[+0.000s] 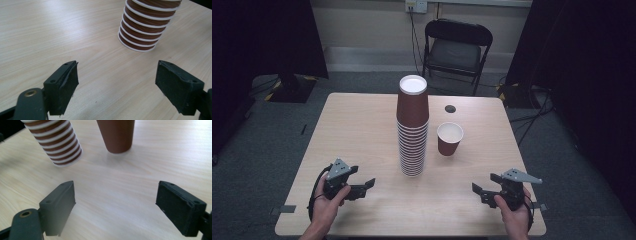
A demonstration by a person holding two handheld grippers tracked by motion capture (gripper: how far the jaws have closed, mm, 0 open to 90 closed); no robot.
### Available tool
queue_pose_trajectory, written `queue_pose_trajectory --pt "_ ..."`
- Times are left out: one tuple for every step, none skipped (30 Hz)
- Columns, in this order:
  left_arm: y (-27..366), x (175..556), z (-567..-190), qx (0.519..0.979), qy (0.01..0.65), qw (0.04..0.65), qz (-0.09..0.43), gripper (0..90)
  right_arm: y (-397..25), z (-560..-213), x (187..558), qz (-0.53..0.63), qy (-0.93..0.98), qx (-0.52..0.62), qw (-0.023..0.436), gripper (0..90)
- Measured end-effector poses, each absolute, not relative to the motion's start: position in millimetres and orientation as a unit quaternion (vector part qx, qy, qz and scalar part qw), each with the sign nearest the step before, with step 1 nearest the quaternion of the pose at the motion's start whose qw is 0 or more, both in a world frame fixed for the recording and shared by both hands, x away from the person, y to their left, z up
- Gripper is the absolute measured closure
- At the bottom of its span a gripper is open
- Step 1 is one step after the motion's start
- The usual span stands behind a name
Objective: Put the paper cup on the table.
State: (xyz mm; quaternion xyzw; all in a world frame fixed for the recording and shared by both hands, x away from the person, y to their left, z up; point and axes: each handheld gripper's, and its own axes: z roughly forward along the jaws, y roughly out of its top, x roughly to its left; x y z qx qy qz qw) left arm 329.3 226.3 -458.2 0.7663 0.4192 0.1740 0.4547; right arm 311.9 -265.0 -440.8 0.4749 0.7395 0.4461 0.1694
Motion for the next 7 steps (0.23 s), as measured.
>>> queue_pose_trajectory --pt "226.2 329.7 -458.8 0.766 0.419 0.455 0.173 18.2 -265.3 -443.2 311.0 0.44 0.742 0.474 0.176 15.2" --pt "225.9 329.6 -459.3 0.765 0.421 0.455 0.172 18.3 -265.4 -444.8 310.8 0.435 0.744 0.473 0.18 15.1" --pt "225.8 329.6 -459.4 0.766 0.421 0.455 0.172 18.3 -265.3 -446.2 311.2 0.432 0.746 0.473 0.182 15.2" --pt "225.6 329.4 -459.3 0.766 0.421 0.455 0.172 18.3 -265.6 -447.7 312.0 0.432 0.746 0.473 0.181 15.1" --pt "225.6 329.4 -459.2 0.766 0.42 0.456 0.172 18.3 -266.2 -448.9 312.9 0.432 0.746 0.474 0.179 15.1" --pt "225.9 329.6 -459.0 0.766 0.418 0.456 0.172 18.3 -266.6 -449.5 313.5 0.429 0.746 0.476 0.18 15.1" --pt "226.1 329.7 -458.8 0.767 0.418 0.456 0.173 18.3 -267.2 -450.1 314.1 0.429 0.746 0.477 0.181 15.1"
